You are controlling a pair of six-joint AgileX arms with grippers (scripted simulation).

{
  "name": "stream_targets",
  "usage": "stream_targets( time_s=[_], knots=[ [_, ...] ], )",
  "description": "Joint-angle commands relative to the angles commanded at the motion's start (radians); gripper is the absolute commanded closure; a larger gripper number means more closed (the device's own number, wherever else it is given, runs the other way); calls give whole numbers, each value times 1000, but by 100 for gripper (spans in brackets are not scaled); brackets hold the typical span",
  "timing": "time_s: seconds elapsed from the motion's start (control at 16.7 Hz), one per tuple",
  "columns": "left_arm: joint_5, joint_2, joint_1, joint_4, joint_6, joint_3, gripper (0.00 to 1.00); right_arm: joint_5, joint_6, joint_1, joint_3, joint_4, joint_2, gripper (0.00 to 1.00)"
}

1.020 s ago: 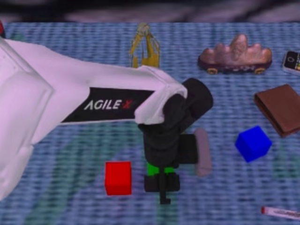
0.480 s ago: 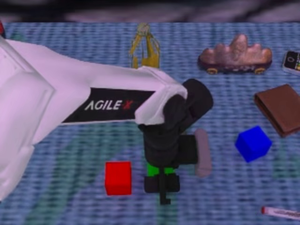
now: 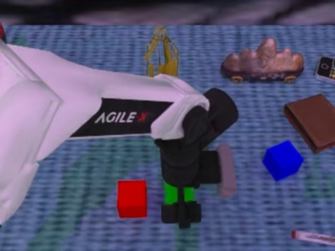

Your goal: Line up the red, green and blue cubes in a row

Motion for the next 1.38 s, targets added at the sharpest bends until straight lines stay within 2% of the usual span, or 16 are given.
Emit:
stream_targets(
  time_s=[0.54,0.96,1.38],
  knots=[
    [0,-2,2,-4,0,3,0,0,0,0,0,0,0,0],
    [0,-82,19,-226,1,135,0,0,0,0,0,0,0,0],
    [-1,-102,22,-237,-4,140,0,-1,-1,3,10,-7,10,0]
  ],
)
